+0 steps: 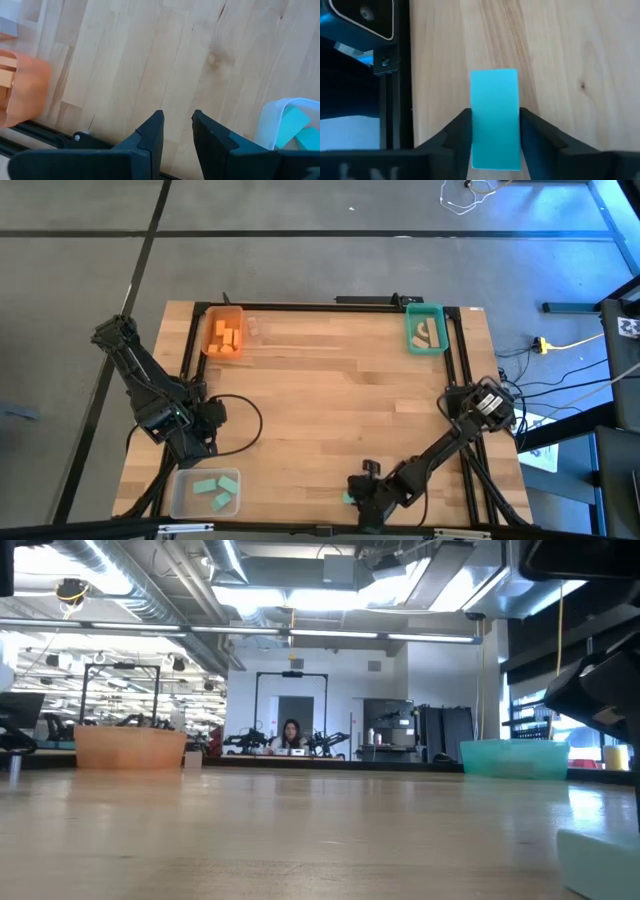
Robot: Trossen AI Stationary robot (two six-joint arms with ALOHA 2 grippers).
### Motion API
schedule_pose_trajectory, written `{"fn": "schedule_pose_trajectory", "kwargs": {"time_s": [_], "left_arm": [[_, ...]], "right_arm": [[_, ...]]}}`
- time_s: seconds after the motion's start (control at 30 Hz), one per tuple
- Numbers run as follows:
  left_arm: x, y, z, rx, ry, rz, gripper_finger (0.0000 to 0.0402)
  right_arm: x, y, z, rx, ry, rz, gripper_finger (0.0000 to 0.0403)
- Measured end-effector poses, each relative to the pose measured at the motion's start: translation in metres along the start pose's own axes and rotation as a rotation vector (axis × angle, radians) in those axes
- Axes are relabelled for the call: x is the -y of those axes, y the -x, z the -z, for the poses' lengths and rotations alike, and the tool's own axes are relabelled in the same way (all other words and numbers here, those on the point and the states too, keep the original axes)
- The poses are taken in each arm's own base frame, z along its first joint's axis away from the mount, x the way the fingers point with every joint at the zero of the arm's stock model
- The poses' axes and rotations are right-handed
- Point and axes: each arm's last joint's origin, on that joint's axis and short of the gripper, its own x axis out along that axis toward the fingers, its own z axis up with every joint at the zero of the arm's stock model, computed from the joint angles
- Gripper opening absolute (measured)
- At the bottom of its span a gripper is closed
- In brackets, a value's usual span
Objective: Sort & place blocks by color
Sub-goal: Put the blue block into the transparent bin
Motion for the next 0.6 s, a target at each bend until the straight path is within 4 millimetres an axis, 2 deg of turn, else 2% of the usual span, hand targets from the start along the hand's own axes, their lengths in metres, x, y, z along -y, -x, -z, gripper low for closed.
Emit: {"fn": "schedule_pose_trajectory", "kwargs": {"time_s": [0.13, 0.33, 0.47, 0.6], "left_arm": [[0.0, 0.0, 0.0, 0.001, 0.0, 0.0, 0.0094], [0.0, 0.0, -0.001, 0.038, -0.005, -0.016, 0.0094], [0.0, 0.0, -0.001, 0.038, -0.087, -0.018, 0.0094], [0.0, 0.0, -0.001, 0.037, -0.229, -0.02, 0.0094]], "right_arm": [[0.006, 0.0, -0.009, -0.03, -0.03, -0.026, 0.0128], [0.029, 0.005, -0.037, -0.044, -0.121, -0.048, 0.0128], [0.05, 0.005, -0.056, -0.023, -0.147, -0.018, 0.0128], [0.064, 0.004, -0.07, -0.07, -0.102, -0.066, 0.0128]]}}
